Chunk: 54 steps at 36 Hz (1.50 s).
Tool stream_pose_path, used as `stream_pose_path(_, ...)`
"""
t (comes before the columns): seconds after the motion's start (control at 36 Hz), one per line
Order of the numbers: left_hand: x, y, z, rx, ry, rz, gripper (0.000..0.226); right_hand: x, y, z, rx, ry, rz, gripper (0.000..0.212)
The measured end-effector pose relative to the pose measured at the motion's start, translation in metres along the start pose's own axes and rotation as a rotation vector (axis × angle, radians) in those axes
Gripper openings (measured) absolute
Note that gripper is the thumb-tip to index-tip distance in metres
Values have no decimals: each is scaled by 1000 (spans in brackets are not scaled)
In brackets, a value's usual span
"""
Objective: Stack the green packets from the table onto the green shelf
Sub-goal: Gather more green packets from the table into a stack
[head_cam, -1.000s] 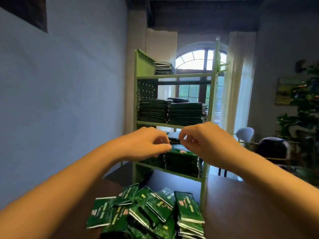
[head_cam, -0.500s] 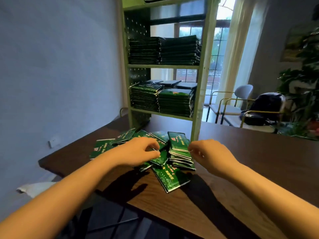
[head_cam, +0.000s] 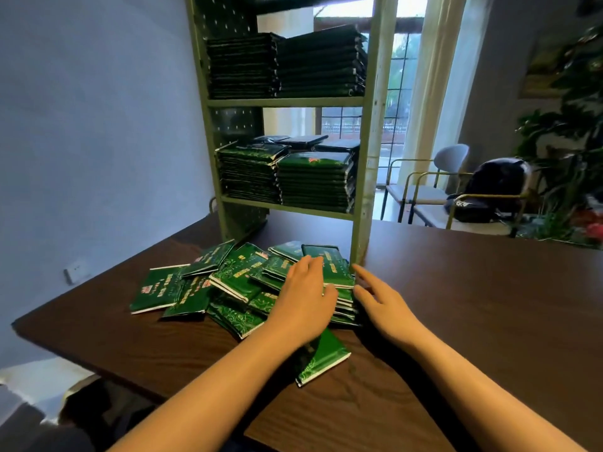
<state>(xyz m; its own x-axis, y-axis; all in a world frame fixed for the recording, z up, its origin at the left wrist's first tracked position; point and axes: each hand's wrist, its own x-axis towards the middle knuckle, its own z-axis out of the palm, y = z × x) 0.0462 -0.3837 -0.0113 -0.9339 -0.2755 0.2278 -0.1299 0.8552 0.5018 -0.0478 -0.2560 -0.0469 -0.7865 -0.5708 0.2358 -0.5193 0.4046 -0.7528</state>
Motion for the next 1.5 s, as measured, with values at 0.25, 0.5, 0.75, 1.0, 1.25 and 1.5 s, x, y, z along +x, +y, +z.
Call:
stream_pose_path(0.25, 55, 3, -5, -108, -151, -219, 33, -2, 13, -2, -56, -60, -86, 42)
stream_pose_path(0.5, 46, -12, 15, -393, 264, -100, 22, 0, 19, -5, 359, 113, 1, 27)
stream_pose_path(0.75, 28, -14, 18, -1018, 148, -123, 54, -1, 12, -5, 723, 149, 168, 35)
stream_pose_path(1.0, 22, -15, 12, -1213, -199, -190, 21, -11, 5, -3, 876, 186, 122, 14)
stream_pose_path(1.25, 27, -15, 10, -1316, 24, -193, 17, -6, 3, -11, 1038, 295, 179, 18)
stream_pose_path(1.5, 23, -14, 12, -1229, 140, -174, 17, -17, -8, -1, 695, 179, 38, 19)
